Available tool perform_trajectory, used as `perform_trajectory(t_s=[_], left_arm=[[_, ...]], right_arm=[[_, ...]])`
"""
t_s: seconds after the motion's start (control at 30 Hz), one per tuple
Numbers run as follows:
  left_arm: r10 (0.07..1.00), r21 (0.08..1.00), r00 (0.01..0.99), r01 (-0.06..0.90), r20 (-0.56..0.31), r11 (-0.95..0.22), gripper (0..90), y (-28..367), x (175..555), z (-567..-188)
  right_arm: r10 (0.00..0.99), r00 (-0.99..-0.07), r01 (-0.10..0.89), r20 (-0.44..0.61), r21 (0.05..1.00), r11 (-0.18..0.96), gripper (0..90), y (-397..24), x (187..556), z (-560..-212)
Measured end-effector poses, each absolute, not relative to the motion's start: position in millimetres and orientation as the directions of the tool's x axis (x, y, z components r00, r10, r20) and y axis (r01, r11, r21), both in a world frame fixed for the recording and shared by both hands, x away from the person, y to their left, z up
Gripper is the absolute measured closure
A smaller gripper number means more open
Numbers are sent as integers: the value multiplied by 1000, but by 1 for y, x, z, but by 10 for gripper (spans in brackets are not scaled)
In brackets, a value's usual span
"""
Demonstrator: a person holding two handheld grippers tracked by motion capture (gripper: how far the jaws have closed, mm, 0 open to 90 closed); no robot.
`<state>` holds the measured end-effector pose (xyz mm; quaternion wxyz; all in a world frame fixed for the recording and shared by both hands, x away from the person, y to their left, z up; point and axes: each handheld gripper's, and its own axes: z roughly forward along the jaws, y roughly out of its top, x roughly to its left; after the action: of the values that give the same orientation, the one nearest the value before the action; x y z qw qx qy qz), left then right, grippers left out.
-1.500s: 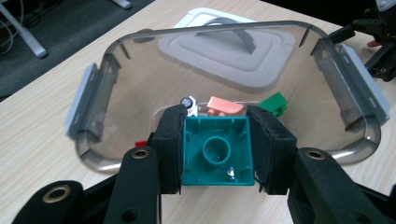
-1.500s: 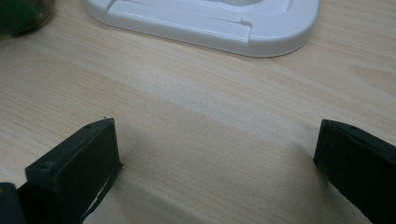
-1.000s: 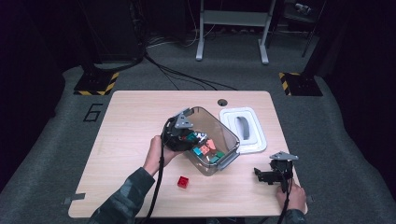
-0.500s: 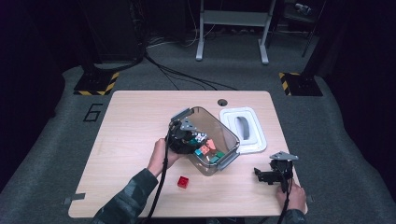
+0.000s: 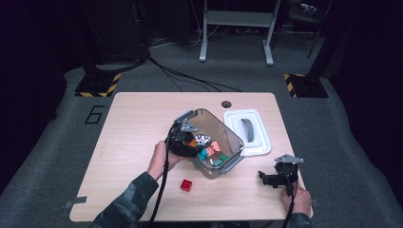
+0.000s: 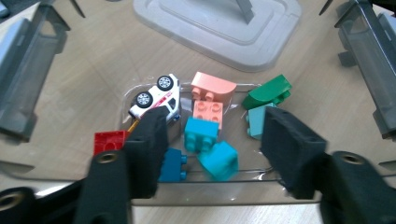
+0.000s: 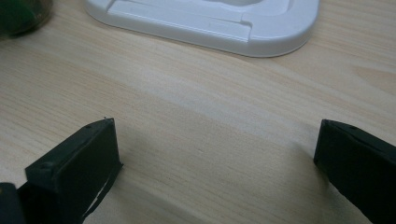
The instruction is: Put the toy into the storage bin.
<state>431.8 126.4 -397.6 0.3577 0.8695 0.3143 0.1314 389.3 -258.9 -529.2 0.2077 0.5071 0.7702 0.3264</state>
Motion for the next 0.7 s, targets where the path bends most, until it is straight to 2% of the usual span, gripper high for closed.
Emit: perform_trajectory(t_s=[0.3,0.7], left_arm=[[663,744,747,414,52,-525,208,144,412,-383],[705,763,707,425,56,-487,142,172,388,-390]], right_arm=[[917,-399,646,11,713,273,0,-259,389,-529],[917,-400,646,11,713,273,0,-259,389,-529]])
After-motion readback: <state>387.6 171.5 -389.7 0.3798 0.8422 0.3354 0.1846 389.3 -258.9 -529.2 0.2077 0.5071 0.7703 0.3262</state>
